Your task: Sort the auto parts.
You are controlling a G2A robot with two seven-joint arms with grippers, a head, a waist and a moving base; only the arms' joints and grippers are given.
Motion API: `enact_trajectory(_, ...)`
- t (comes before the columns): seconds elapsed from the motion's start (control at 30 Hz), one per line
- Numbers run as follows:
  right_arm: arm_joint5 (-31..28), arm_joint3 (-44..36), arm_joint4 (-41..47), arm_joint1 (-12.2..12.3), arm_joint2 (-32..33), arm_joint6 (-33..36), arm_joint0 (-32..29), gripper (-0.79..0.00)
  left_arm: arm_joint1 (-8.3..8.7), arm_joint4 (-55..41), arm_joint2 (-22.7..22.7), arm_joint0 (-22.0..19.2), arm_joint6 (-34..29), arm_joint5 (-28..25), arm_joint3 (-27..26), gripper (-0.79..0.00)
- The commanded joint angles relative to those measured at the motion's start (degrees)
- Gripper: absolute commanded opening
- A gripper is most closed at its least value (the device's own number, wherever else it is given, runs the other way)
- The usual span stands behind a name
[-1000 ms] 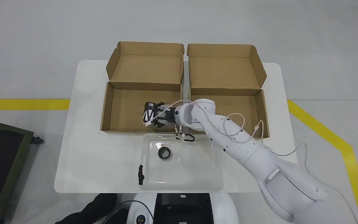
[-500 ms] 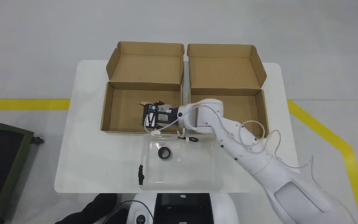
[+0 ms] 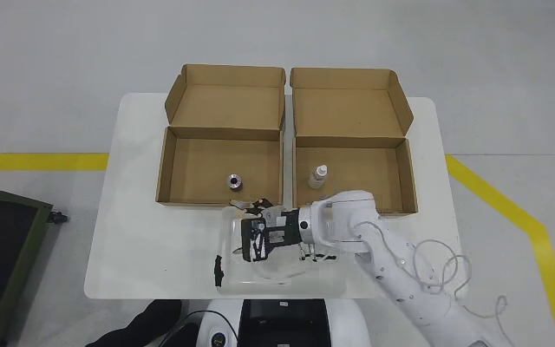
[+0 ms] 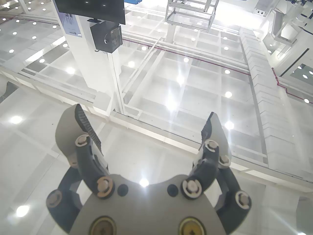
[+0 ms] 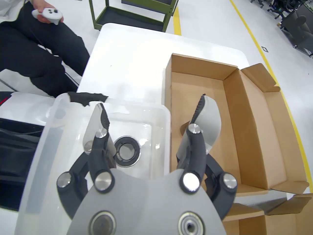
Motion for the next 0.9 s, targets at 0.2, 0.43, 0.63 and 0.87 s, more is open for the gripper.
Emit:
enact_trajectory(0.2,-2.62,-1.3,-2.74,2.11,1.27,-0.57,-5.07,-0.114,0.0,0.0,0.0,0.0,0.0,0.0,0.0,0.0)
enact_trajectory(0.43,-2.55,1.3,-6.78,2.88,0.84,-5.01,-5.91,-0.077,0.0,0.0,0.0,0.0,0.0,0.0,0.0,0.0)
enact_trajectory(0.63,-0.73,4.4,-10.25,2.91,-0.43,-9.23,-5.51,-0.071,0.0,0.0,0.0,0.0,0.0,0.0,0.0,0.0)
enact_trajectory(0.87,2.42,8.7,-13.34,2.52,-2.44,-13.24,-3.85,-0.095,0.0,0.0,0.0,0.0,0.0,0.0,0.0,0.0)
